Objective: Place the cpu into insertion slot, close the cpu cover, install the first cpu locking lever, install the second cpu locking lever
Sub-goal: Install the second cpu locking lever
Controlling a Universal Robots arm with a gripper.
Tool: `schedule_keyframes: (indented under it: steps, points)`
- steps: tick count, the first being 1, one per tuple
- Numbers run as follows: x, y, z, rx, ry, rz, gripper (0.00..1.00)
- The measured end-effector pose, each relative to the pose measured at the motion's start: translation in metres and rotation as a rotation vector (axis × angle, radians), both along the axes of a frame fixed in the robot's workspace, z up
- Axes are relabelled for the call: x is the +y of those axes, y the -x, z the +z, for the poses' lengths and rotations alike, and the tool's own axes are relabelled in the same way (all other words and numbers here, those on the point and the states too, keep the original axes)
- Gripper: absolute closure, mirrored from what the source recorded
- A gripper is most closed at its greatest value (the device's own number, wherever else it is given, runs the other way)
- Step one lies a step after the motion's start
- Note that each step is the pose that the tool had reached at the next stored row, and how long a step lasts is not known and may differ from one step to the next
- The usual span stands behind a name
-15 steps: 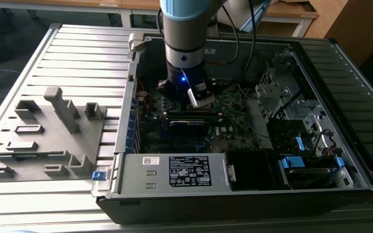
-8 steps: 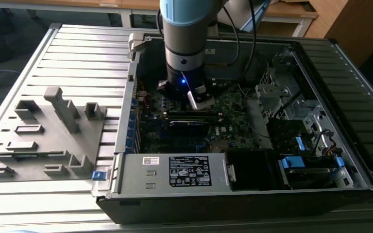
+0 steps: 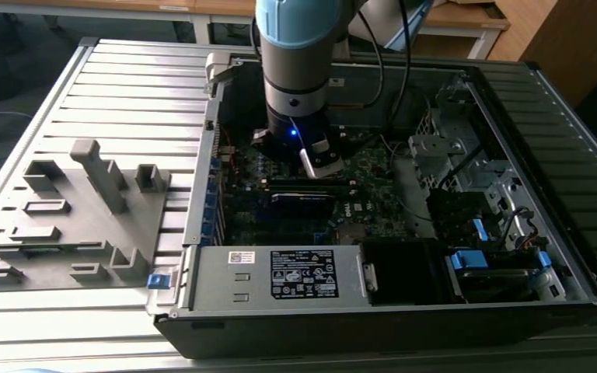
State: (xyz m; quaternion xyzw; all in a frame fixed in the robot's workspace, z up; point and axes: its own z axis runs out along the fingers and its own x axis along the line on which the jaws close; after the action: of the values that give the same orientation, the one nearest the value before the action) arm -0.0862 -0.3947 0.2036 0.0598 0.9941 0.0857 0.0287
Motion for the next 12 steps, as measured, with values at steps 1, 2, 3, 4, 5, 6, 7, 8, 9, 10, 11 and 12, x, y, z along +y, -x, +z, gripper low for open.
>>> schedule_keyframes:
  steps: [1, 2, 3, 4, 5, 6, 7, 8, 9, 10, 11, 12]
  points:
    - [0.0, 0.0, 0.0, 0.0, 0.0, 0.0, 0.89]
    - [0.0, 0.0, 0.0, 0.0, -0.0001, 0.0, 0.89]
    - [0.0, 0.0, 0.0, 0.0, -0.0005, 0.0, 0.89]
    - [-0.0002, 0.0, 0.0, 0.0001, -0.0022, 0.0, 0.89]
    - [-0.0002, 0.0, -0.0002, 0.0001, -0.0051, 0.0, 0.89]
    - [-0.0001, 0.0001, -0.0003, 0.0, -0.0073, 0.0, 0.89]
    - [-0.0001, 0.0002, -0.0005, 0.0, -0.009, 0.0, 0.89]
    - [-0.0002, 0.0003, -0.0007, 0.0, -0.011, 0.0, 0.89]
    - [-0.0003, 0.0006, -0.0009, 0.0, -0.013, 0.0, 0.89]
    - [-0.0003, 0.0007, -0.0011, 0.0, -0.0154, 0.0, 0.89]
    - [-0.0003, 0.0009, -0.0011, 0.0001, -0.0175, 0.0, 0.89]
    - [-0.0002, 0.0009, -0.0012, 0.0001, -0.0187, 0.0, 0.89]
